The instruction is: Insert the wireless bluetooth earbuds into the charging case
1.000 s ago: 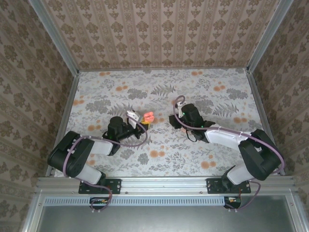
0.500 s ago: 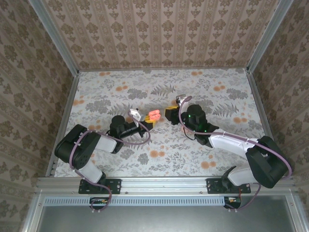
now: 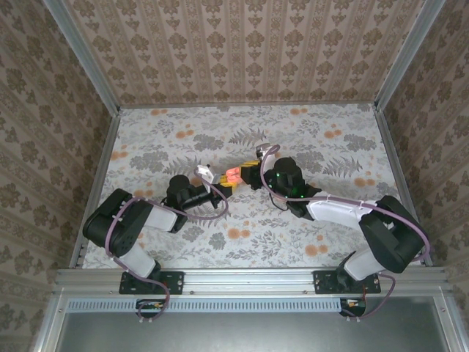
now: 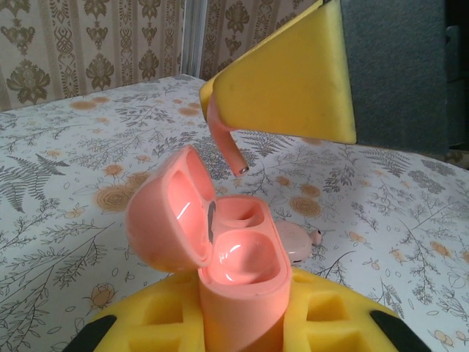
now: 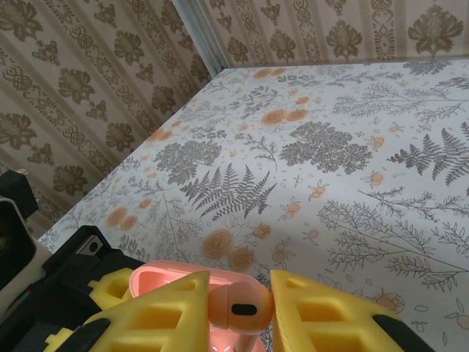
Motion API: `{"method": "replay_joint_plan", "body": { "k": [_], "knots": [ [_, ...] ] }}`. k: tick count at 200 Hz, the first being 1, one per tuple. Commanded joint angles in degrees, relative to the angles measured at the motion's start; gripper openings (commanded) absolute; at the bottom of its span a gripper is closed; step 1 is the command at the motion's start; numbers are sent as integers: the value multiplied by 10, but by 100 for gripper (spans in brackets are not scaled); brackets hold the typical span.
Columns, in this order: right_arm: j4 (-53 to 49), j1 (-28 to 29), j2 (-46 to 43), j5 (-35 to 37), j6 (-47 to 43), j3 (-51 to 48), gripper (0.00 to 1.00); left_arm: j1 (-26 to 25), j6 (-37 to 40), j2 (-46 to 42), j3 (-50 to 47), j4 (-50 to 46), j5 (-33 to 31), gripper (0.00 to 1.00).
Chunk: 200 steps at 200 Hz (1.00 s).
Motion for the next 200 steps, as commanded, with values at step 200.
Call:
{"method": "replay_joint_plan", "body": {
  "k": [200],
  "knots": [
    [1,27,9,1,-11,11,25,-1,-15,-42,14,20,-22,11]
  ]
}}
